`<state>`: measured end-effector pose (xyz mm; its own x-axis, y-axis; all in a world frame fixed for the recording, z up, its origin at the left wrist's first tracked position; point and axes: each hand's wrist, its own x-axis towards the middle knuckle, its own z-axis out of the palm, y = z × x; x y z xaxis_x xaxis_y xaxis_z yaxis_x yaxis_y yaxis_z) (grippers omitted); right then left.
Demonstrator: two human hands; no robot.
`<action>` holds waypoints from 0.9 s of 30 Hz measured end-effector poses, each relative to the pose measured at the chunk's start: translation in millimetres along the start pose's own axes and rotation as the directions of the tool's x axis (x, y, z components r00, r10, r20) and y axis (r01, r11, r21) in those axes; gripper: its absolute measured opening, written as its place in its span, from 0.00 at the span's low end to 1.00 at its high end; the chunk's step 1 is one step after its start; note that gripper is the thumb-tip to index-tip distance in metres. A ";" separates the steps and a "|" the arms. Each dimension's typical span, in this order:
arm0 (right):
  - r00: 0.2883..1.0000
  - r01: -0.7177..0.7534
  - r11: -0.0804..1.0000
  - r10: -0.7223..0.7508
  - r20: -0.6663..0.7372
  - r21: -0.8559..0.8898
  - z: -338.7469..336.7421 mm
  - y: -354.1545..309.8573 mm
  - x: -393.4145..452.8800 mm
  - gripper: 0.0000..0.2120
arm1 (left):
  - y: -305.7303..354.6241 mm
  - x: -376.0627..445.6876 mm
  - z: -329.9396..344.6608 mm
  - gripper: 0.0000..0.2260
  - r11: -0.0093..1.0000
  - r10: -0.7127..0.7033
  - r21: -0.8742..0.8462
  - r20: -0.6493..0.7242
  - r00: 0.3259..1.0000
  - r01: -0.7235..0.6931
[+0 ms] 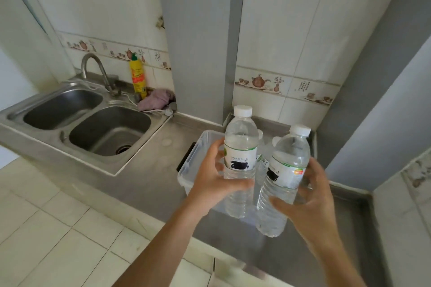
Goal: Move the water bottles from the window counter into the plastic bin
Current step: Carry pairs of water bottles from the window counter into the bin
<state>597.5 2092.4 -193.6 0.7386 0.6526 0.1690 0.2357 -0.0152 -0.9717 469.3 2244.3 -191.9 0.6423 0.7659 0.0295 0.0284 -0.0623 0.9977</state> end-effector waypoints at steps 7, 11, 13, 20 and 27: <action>0.997 -0.057 0.997 0.060 0.055 -0.043 6.9 45.7 72.8 0.50 | -35.4 86.4 17.8 0.42 0.996 -0.046 0.080 0.127 0.991 0.036; 0.994 -0.095 0.995 0.097 0.050 -0.036 14.6 69.5 85.2 0.47 | -69.1 105.1 31.1 0.37 0.988 -0.119 0.107 0.113 0.986 0.107; 0.993 -0.106 0.993 0.108 0.040 -0.045 18.3 83.9 88.4 0.46 | -87.0 109.6 35.8 0.35 0.982 -0.161 0.115 0.079 0.984 0.152; 0.995 -0.093 0.978 0.084 -0.054 -0.185 34.1 111.7 88.9 0.43 | -121.6 113.1 41.1 0.32 0.967 -0.198 0.159 -0.017 0.980 0.199; 0.990 -0.083 0.940 0.039 -0.139 -0.331 40.3 129.1 85.4 0.39 | -132.8 117.0 42.5 0.32 0.960 -0.197 0.206 0.023 0.980 0.188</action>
<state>665.6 2176.6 -311.2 0.8276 0.5402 0.1522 0.3688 -0.3191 -0.8730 573.3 2315.0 -323.6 0.6419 0.7479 -0.1691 0.3060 -0.0476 0.9508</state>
